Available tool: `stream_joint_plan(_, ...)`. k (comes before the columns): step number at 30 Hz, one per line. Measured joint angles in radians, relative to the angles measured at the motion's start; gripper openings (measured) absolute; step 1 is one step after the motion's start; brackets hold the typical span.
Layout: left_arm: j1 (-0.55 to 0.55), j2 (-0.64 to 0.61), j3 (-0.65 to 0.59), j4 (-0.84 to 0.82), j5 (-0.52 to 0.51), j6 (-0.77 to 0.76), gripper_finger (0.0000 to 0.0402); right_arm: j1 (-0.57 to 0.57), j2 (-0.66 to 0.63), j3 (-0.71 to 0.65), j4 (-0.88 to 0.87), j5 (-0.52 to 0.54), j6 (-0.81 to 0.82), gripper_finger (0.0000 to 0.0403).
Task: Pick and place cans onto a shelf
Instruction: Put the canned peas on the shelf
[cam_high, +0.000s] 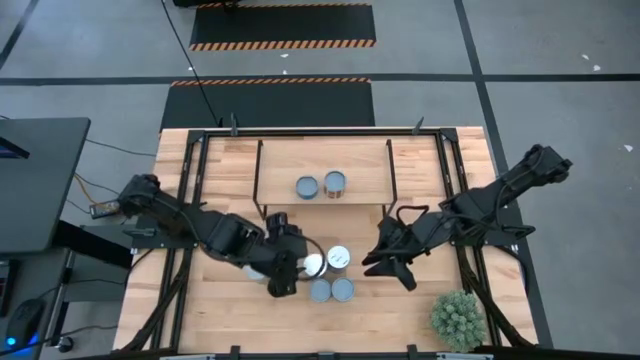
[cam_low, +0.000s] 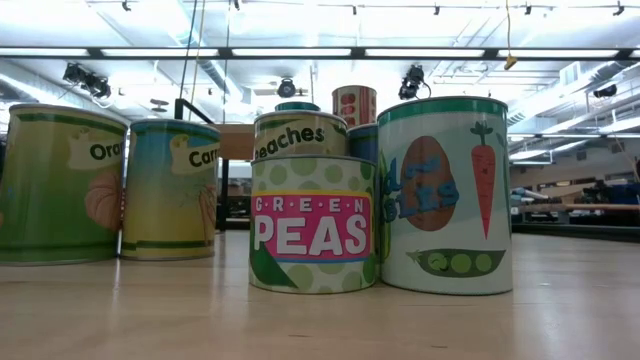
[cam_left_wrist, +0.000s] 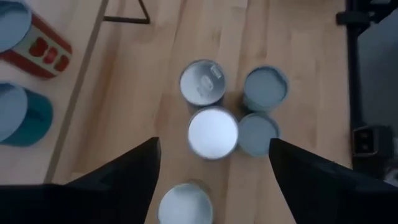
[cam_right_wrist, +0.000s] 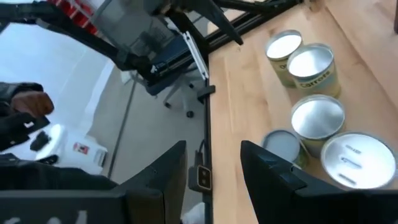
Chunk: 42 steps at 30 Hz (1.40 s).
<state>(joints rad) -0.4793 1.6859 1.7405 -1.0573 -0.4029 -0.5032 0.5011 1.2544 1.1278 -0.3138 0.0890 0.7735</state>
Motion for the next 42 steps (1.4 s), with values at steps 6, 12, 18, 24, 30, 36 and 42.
stream_joint_plan(6,-0.035,-0.083,-0.12,0.09,0.013,0.04,0.0288,0.015,0.054,0.05,0.023,0.061,0.068,0.0158)
stream_joint_plan(12,-0.066,-0.212,-0.286,0.172,0.014,0.026,0.0274,0.037,0.184,0.27,-0.148,0.139,0.033,0.0158)
stream_joint_plan(18,-0.104,-0.312,-0.412,0.292,0.01,-0.019,0.0263,0.041,0.326,0.462,-0.258,0.151,-0.033,0.0158)
stream_joint_plan(24,-0.114,-0.373,-0.536,0.388,-0.005,-0.1,0.025,0.03,0.437,0.569,-0.325,0.144,-0.071,0.0158)
stream_joint_plan(30,-0.144,-0.398,-0.63,0.504,-0.004,-0.159,0.0238,0.031,0.498,0.578,-0.338,0.136,-0.119,0.0158)
stream_joint_plan(36,-0.173,-0.4,-0.673,0.547,-0.022,-0.223,0.0233,0.031,0.567,0.579,-0.34,0.124,-0.201,0.0185)
stream_joint_plan(42,-0.175,-0.4,-0.674,0.55,-0.022,-0.277,0.0233,0.02,0.644,0.579,-0.305,0.06,-0.306,0.0229)
